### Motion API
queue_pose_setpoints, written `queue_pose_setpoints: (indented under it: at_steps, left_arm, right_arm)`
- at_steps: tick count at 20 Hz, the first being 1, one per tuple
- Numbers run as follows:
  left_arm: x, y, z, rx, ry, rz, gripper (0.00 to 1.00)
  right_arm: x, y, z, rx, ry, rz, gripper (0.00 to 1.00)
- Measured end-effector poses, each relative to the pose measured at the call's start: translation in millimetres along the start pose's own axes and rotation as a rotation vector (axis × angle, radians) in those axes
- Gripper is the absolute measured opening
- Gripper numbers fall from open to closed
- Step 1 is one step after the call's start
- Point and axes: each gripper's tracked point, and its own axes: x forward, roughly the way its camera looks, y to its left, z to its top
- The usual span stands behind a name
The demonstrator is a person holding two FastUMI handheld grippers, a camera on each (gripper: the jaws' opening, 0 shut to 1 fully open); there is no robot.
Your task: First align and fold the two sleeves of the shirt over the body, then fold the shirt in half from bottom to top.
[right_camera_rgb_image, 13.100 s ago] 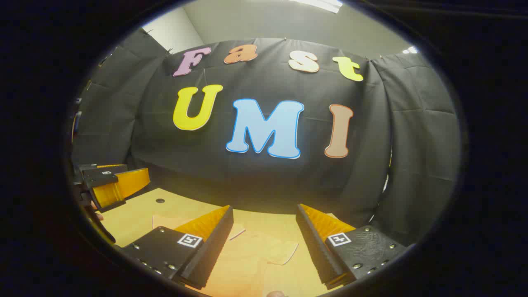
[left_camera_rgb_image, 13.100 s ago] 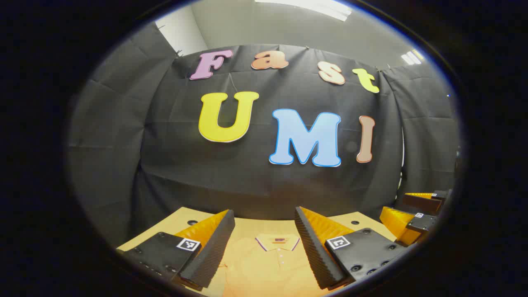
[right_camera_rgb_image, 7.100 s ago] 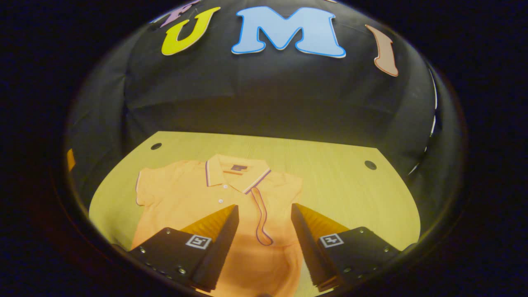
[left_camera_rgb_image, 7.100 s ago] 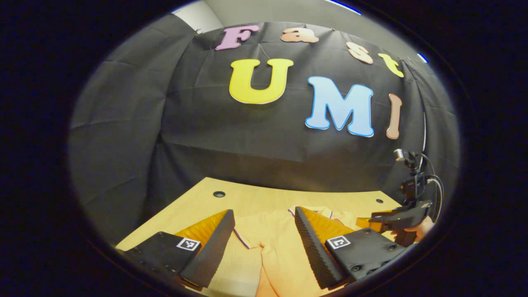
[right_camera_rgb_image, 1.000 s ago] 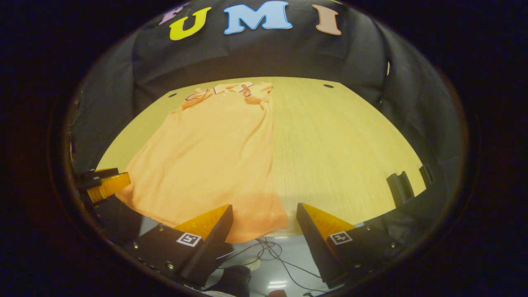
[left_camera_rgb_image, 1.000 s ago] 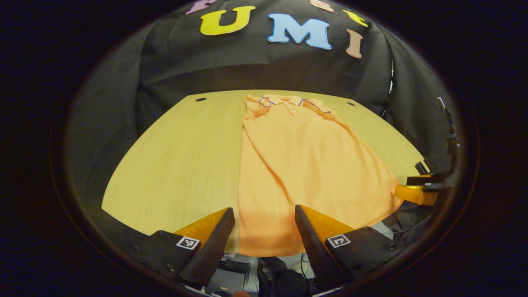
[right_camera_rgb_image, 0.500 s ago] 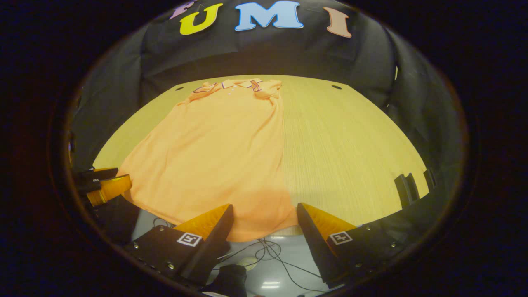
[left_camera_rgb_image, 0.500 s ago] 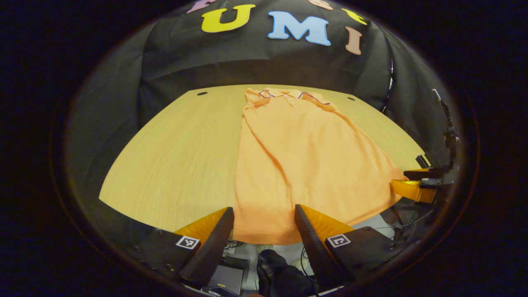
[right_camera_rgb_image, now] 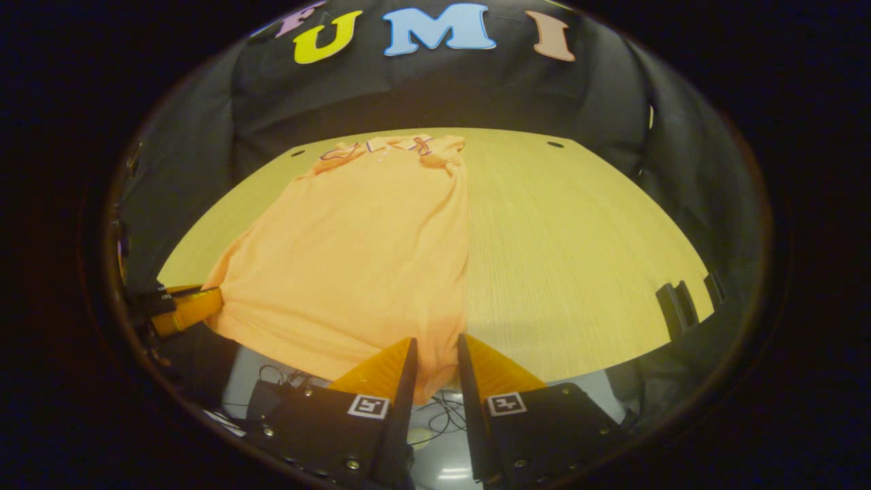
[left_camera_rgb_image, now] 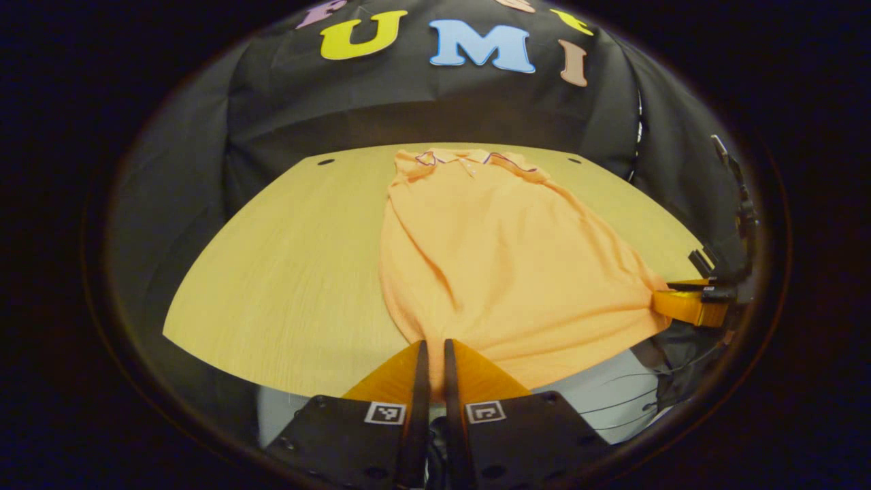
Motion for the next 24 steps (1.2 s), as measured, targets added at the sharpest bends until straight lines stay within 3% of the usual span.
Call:
queue_pose_setpoints:
  at_steps: [2,3,4,5,9,13,24]
  left_arm:
    - [-1,0,1,-0.005,0.004,0.007,0.14]
    - [0,0,1,-0.002,0.011,0.015,0.06]
    - [1,-2,1,0.004,0.019,0.017,0.07]
    - [2,-4,3,0.007,0.028,0.022,0.06]
    - [-8,-8,27,-0.002,-0.01,0.02,0.06]
    - [-14,-10,78,-0.013,-0.075,0.004,0.06]
    - [41,-3,224,-0.042,-0.205,-0.053,0.06]
  right_arm:
    - [-4,1,9,0.047,0.015,0.005,0.11]
    - [-2,1,11,0.052,0.018,0.01,0.11]
    - [-3,2,11,0.084,0.031,0.009,0.1]
    - [-3,3,12,0.106,0.039,0.02,0.02]
    - [-16,5,22,0.192,0.034,0.064,0.01]
    - [-34,3,66,0.238,-0.05,0.09,0.01]
    - [-10,-5,225,0.15,-0.21,0.048,0.01]
